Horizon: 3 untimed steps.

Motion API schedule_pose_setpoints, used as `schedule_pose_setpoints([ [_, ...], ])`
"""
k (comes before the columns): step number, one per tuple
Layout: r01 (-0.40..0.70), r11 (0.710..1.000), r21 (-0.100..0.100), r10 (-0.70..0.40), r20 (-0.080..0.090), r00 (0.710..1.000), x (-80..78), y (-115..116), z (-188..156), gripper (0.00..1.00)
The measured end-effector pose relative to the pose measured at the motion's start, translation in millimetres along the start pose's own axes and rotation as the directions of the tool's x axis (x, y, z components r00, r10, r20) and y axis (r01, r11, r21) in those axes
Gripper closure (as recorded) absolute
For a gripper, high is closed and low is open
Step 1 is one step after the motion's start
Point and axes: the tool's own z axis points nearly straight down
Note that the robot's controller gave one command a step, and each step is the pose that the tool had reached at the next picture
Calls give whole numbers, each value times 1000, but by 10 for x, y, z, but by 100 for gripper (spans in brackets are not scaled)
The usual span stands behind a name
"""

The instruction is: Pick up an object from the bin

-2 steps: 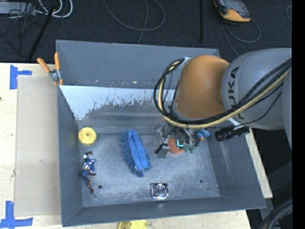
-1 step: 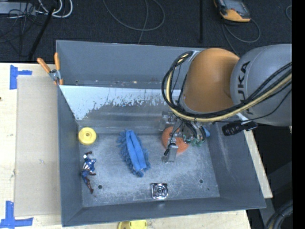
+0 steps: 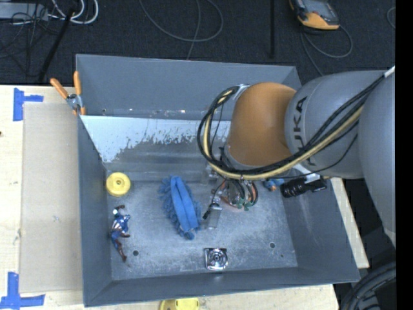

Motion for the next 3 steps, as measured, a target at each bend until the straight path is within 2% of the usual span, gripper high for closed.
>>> schedule_pose_setpoints([
  [1, -93, 996, 0, 93, -3, 996, 239, 475, 614, 0],
  [2, 33, 999, 1, -33, -8, 999, 486, 347, 681, 100],
  [3, 33, 999, 1, -33, -8, 999, 487, 348, 682, 100],
])
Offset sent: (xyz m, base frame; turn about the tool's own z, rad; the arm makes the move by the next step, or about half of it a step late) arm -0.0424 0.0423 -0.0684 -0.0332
